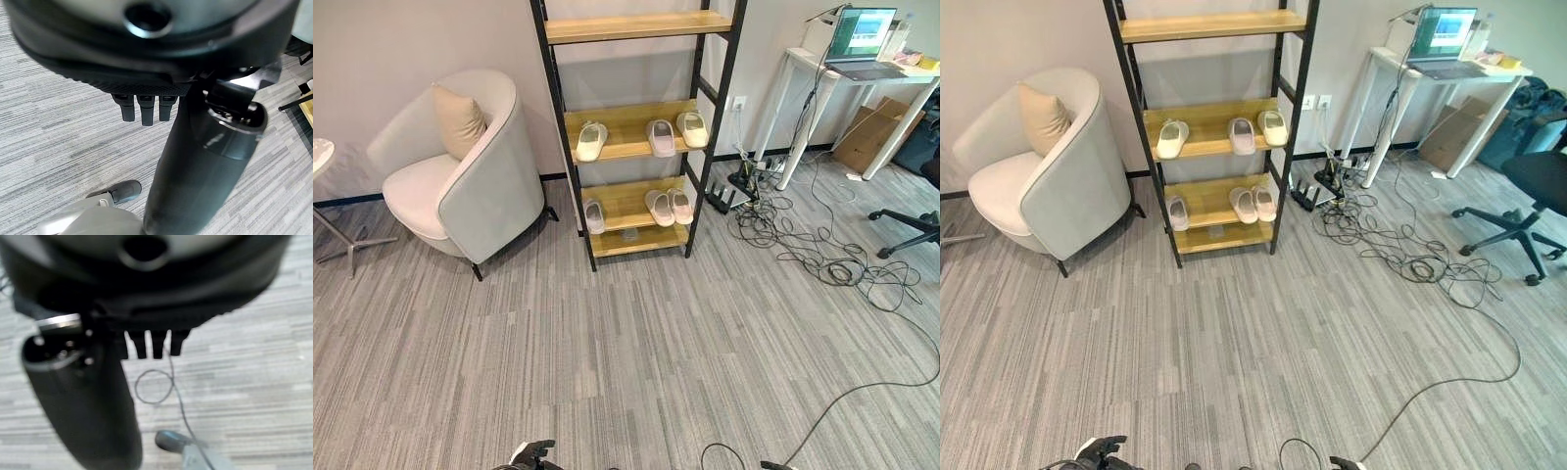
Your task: Arrange the slippers neatly on the shoe rack.
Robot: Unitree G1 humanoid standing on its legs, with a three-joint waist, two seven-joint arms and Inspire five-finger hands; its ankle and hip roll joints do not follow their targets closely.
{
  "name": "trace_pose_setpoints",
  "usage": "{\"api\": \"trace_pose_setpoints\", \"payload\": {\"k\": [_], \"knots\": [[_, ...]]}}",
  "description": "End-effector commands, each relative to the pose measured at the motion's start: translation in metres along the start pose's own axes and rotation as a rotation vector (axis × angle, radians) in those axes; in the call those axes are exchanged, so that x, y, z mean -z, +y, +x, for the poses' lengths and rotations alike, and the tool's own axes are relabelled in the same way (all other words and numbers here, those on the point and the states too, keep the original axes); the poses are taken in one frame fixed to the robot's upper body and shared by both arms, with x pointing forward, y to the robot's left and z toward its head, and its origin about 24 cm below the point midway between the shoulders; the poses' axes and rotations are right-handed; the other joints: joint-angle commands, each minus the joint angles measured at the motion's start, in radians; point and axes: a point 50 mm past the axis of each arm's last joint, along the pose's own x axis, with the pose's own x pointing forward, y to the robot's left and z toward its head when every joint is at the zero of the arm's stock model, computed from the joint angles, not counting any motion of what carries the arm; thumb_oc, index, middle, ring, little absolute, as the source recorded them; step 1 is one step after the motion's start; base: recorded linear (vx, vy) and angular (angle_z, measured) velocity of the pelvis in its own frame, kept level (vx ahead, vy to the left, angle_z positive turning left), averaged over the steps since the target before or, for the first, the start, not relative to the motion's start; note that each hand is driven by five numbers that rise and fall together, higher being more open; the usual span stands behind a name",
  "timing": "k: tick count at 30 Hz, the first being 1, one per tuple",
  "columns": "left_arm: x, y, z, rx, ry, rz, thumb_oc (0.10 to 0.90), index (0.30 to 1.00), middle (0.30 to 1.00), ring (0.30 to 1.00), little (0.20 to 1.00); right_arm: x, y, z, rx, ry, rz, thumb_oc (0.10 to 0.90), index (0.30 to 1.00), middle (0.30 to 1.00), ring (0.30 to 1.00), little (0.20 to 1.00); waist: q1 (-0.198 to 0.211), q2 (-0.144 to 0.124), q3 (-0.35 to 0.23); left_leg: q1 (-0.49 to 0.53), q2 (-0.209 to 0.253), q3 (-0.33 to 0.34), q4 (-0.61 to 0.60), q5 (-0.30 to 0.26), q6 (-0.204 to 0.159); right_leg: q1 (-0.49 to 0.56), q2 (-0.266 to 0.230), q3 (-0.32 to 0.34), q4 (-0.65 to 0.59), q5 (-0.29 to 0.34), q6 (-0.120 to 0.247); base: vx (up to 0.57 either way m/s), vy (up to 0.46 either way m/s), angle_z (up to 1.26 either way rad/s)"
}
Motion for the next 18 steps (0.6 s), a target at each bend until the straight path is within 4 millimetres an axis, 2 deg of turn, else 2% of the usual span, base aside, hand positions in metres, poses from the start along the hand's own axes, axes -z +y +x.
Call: {"api": "trace_pose_setpoints", "payload": {"k": [1,15,18], "knots": [[-0.012,0.007,0.003,-0.046,-0.027,0.028,0.800,0.900,0.900,0.900,0.900,-0.013,-0.003,0.001,0.027,-0.057,-0.039,0.800,0.900,0.900,0.900,0.900,-0.002,-0.034,-0.024,-0.007,0.005,-0.062,-0.009,-0.089,-0.031,0.004,-0.040,0.030,0.013,-0.056,0.091,0.00,0.000,0.00],[-0.016,0.003,0.003,-0.029,-0.039,0.054,0.800,0.900,0.900,0.900,0.900,-0.013,0.000,0.001,0.014,-0.054,-0.046,0.800,0.900,0.900,0.900,0.900,-0.010,-0.030,-0.008,-0.008,0.017,-0.068,0.005,-0.089,-0.037,-0.002,-0.030,0.029,0.037,-0.071,0.075,0.00,-0.026,0.01],[-0.024,0.003,0.004,-0.023,-0.066,0.060,0.800,0.900,0.900,0.900,0.900,-0.017,0.000,0.002,0.010,-0.066,-0.044,0.800,0.900,0.900,0.900,0.900,-0.016,-0.034,0.011,-0.045,0.022,-0.065,0.077,-0.104,-0.045,-0.032,-0.026,0.034,0.077,-0.086,0.062,-0.03,-0.077,0.01]]}}
